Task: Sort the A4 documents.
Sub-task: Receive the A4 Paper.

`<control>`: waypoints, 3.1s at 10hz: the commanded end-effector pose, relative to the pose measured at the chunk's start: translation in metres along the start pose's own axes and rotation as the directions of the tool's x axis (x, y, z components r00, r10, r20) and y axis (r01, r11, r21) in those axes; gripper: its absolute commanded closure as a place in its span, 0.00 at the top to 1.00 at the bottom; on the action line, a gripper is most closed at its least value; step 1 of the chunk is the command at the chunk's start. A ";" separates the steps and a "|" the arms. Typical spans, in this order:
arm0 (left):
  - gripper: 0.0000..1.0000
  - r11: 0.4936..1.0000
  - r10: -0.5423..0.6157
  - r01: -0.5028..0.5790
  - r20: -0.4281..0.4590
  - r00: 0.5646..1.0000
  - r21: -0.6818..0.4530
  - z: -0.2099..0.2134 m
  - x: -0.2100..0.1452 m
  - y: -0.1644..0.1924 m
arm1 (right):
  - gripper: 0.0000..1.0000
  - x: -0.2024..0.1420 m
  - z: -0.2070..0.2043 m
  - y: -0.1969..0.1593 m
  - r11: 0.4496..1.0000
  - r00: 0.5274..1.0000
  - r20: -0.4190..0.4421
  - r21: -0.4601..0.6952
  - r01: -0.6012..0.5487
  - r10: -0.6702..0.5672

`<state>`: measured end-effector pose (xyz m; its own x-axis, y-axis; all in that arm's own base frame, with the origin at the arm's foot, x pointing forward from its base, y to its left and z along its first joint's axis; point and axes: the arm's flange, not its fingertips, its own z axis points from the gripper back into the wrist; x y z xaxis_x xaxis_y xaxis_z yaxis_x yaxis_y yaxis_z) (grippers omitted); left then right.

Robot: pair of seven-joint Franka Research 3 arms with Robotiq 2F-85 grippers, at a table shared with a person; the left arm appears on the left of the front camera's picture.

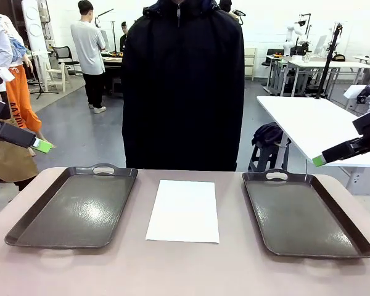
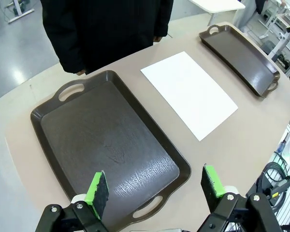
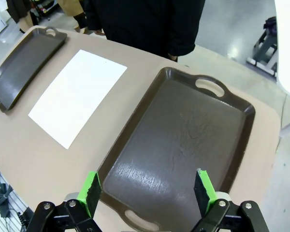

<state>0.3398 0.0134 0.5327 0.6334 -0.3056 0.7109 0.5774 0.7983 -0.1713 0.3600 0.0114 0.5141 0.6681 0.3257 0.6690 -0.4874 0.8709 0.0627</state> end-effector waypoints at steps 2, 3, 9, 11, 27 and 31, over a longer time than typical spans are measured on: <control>1.00 0.999 -0.029 0.030 0.014 0.999 -0.032 -0.013 -0.051 -0.019 | 1.00 -0.019 -0.004 0.004 0.999 1.000 -0.001 0.024 -0.020 0.020; 1.00 0.999 -0.028 0.028 0.004 1.000 -0.021 -0.015 -0.051 -0.018 | 1.00 -0.019 -0.007 0.004 1.000 1.000 -0.019 0.007 -0.022 0.022; 1.00 1.000 -0.013 0.013 0.000 1.000 -0.026 -0.018 -0.051 -0.016 | 1.00 -0.019 -0.012 0.004 1.000 0.999 -0.042 -0.001 -0.023 0.023; 1.00 1.000 -0.005 0.005 -0.018 1.000 -0.010 -0.005 -0.002 0.000 | 1.00 -0.003 -0.007 0.001 1.000 0.999 -0.031 0.000 -0.011 0.011; 1.00 1.000 -0.005 0.005 -0.018 1.000 -0.010 -0.005 -0.002 0.000 | 1.00 -0.003 -0.007 0.001 1.000 0.999 -0.031 0.000 -0.011 0.011; 1.00 1.000 -0.005 0.005 -0.018 1.000 -0.010 -0.005 -0.002 0.000 | 1.00 -0.003 -0.007 0.001 1.000 0.999 -0.031 0.000 -0.011 0.011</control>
<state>0.3408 0.0118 0.5278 0.6419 -0.3208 0.6965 0.5816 0.7956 -0.1695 0.3615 0.0137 0.5081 0.6789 0.3479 0.6465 -0.4919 0.8693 0.0488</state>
